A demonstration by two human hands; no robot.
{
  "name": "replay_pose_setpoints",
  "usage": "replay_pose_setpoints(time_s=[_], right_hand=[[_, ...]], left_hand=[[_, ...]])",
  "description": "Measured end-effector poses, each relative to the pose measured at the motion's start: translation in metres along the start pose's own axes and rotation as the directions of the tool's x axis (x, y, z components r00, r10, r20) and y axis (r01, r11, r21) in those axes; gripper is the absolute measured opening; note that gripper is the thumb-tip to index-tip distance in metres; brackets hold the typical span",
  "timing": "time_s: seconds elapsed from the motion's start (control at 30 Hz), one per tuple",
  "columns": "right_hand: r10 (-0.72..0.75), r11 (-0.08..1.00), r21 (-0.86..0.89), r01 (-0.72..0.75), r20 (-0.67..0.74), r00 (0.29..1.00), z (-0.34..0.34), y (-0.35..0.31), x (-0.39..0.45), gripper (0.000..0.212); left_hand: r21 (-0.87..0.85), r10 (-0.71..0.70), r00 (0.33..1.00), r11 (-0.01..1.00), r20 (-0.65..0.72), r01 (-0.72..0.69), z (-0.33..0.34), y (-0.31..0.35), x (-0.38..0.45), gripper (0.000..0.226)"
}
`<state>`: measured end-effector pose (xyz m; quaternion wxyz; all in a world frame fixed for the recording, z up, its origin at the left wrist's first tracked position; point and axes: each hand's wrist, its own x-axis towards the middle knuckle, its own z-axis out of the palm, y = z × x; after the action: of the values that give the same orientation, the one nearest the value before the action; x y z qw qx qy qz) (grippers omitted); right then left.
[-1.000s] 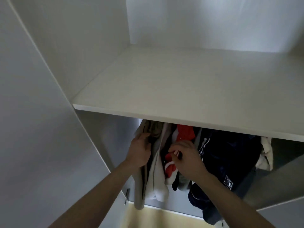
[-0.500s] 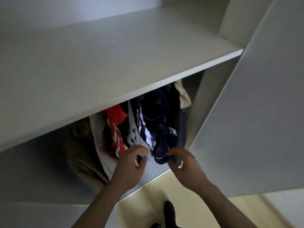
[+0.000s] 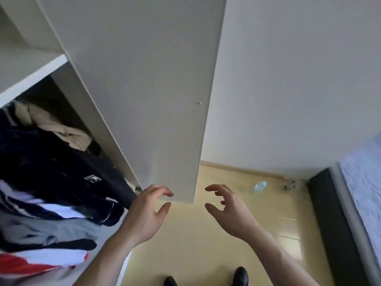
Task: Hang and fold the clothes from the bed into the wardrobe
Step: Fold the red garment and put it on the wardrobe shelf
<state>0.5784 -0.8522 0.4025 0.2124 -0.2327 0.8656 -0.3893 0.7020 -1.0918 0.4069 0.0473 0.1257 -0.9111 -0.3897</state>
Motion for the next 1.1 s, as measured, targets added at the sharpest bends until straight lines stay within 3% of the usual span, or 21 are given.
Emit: replay_pose_setpoints(time_s=[0.23,0.53,0.83,1.1], right_hand=[[0.165,0.986,0.077,-0.15,-0.241,0.957,-0.115,0.103,-0.08,0.037],[0.326,0.945,0.114,-0.306,-0.396,0.858,-0.276,0.256,-0.214,0.045],[0.458,0.886,0.252,-0.389,-0.595,0.66,-0.395,0.358,-0.348,0.045],[0.584,0.803,0.4,-0.442,-0.676,0.449,-0.476,0.444,-0.458,0.042]], left_hand=[[0.044,0.187,0.967,0.979,0.171,-0.197,0.104,0.116,0.052,0.019],[0.004,0.387,0.853,0.91,0.349,-0.415,0.296,0.318,0.078,0.021],[-0.047,0.534,0.646,0.789,0.546,-0.613,0.446,0.487,0.078,0.025],[-0.175,0.639,0.43,0.664,0.638,-0.727,0.588,0.618,0.085,0.029]])
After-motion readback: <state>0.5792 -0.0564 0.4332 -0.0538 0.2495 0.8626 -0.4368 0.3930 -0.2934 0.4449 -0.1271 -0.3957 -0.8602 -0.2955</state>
